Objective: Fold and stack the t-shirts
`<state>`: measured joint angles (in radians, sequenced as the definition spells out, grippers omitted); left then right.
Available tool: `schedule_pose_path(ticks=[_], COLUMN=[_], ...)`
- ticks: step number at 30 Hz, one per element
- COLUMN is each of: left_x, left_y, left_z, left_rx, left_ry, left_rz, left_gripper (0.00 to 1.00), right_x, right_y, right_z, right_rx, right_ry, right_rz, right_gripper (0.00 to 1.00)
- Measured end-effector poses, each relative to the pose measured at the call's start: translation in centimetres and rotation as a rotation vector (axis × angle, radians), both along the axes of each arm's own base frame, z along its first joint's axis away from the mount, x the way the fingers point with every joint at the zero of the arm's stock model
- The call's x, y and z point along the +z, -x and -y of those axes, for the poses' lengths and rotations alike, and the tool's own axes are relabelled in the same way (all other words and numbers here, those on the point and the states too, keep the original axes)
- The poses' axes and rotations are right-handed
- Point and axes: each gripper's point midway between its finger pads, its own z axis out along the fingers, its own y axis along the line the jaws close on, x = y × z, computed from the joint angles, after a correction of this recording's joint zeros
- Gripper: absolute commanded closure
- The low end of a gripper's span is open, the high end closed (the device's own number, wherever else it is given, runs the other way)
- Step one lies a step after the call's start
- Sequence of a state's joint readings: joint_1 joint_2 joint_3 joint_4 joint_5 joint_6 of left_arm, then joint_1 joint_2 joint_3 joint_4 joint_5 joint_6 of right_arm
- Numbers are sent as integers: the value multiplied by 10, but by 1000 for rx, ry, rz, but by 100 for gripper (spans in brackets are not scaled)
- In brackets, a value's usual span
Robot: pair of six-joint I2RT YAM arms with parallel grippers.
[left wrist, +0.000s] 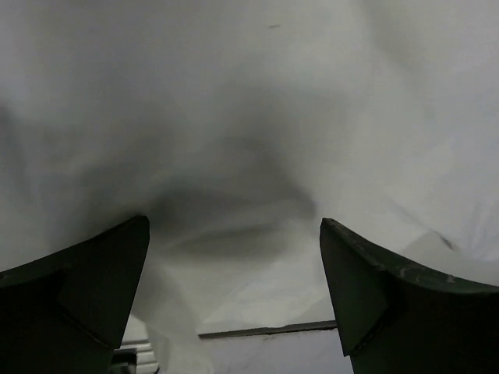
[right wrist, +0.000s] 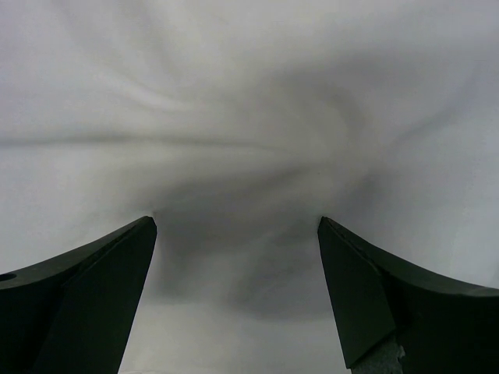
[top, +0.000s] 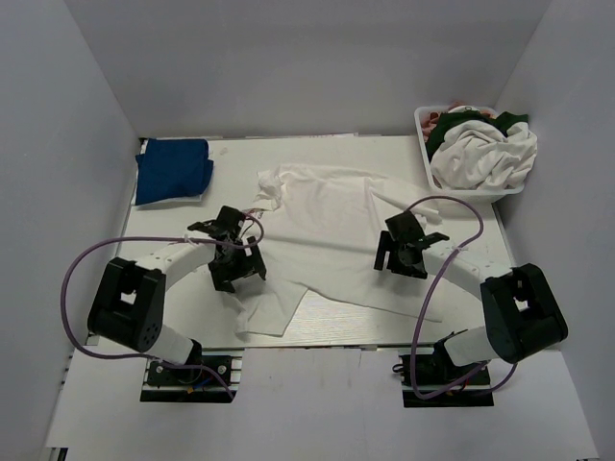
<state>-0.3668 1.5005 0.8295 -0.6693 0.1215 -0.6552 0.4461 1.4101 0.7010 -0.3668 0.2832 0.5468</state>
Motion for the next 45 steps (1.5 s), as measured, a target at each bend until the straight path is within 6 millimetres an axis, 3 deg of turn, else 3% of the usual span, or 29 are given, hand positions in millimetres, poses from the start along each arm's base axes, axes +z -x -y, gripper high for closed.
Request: schedule_pose_path(ticks=[9, 13, 19, 22, 23, 24, 25, 28, 32, 34, 36, 40, 45], left_x=[15, 18, 41, 42, 42, 43, 43, 48, 44, 33, 20, 3, 8], left_y=[27, 24, -4, -7, -8, -3, 0, 21, 41, 51, 62, 83, 102], left_z=[-77, -88, -85, -55, -34, 0, 6, 57, 86, 90, 84, 47, -4], left_rx=[299, 341, 338, 217, 150, 43, 23, -150, -279, -306, -302, -213, -31], left_ry=[-338, -415, -409, -264, -161, 22, 52, 296, 341, 320, 264, 82, -146], left_rz=[-25, -51, 23, 22, 29, 37, 33, 30, -11, -56, -112, -205, -237], left_gripper=[0, 0, 0, 0, 0, 0, 0, 0, 0, 0, 0, 0, 0], right_x=[-3, -3, 1, 7, 10, 13, 15, 18, 17, 14, 10, 7, -2], right_y=[1, -1, -2, -8, -11, -16, -19, -23, -23, -18, -14, -12, -9], right_z=[33, 45, 73, 76, 74, 71, 68, 63, 58, 59, 60, 61, 65], right_rx=[-142, -183, -256, -265, -258, -245, -237, -211, -191, -189, -191, -196, -213], right_ry=[52, 56, 106, 89, 80, 67, 57, 33, 6, 7, 11, 14, 29], right_rz=[-19, -26, -46, -45, -37, -24, -15, 0, 15, 7, -3, -15, -46], right_gripper=[10, 10, 10, 10, 10, 10, 10, 10, 10, 10, 10, 10, 10])
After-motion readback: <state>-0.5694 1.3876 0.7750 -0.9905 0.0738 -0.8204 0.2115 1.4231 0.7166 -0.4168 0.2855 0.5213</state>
